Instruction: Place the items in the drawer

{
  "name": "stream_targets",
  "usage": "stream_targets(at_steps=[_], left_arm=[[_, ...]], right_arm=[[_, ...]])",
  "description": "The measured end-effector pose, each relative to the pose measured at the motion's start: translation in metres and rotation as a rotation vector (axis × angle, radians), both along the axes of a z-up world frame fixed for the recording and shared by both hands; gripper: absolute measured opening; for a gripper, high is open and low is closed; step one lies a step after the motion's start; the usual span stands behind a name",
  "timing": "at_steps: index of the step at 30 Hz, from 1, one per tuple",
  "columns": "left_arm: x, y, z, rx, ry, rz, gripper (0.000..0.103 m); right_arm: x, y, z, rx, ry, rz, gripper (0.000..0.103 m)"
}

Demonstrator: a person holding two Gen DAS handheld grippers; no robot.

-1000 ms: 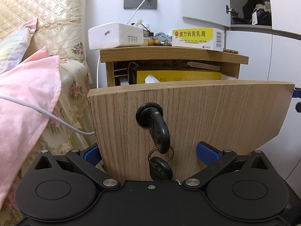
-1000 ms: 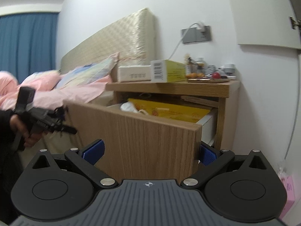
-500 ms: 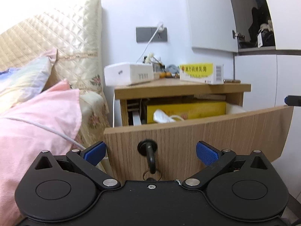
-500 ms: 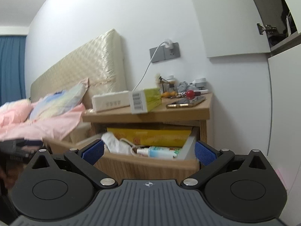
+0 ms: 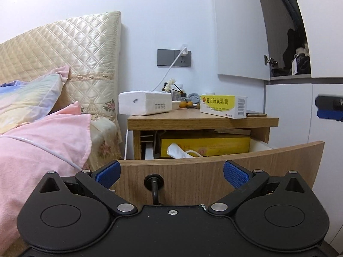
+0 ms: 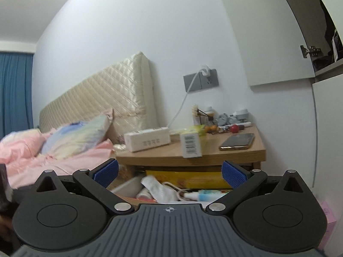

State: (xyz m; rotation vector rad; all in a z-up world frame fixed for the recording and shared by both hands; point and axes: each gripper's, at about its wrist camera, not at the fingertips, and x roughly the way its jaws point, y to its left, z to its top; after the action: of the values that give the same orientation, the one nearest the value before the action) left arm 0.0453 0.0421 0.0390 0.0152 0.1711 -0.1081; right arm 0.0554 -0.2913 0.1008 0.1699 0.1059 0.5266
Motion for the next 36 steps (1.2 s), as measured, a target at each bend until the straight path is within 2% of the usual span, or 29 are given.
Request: stream_targets(at_steps=[2,8,15,21,27,31,33,36], left_arm=[[-0.001,-0.002,0.000,0.002,0.003,0.000,0.102],[-0.013,-0.004,0.002,-0.038,-0.045,0.026,0.102],[-0.023,-0.010,-0.001,-0.052,-0.064,0.076,0.102],[-0.026,-0.020,-0.006,-0.013,-0.071,0.096,0.102],[-0.018,-0.016,-0.006,-0.026,-0.075,0.109,0.102],[-0.016,-0.018,-0.006,0.028,-0.120,0.129,0.102],[-0.019,-0.018,-0.008,0.051,-0.137,0.125,0.102],[-0.022,-0.018,-0.009,0.062,-0.134,0.108,0.102]], right_arm=[[-0.008,0.003,-0.006,0.006,-0.016,-0.020,0.103],[-0.028,0.013,-0.036,0.055,-0.031,-0.178,0.103],[-0.040,0.034,-0.035,-0.050,-0.118,-0.217,0.103],[-0.034,0.037,-0.040,-0.086,-0.060,-0.226,0.103],[-0.035,0.022,-0.043,-0.046,-0.053,-0.240,0.103],[-0.026,0.024,-0.047,-0.053,-0.021,-0.270,0.103],[-0.030,0.030,-0.050,-0.098,-0.038,-0.309,0.103],[-0.036,0.035,-0.054,-0.097,-0.047,-0.307,0.103]])
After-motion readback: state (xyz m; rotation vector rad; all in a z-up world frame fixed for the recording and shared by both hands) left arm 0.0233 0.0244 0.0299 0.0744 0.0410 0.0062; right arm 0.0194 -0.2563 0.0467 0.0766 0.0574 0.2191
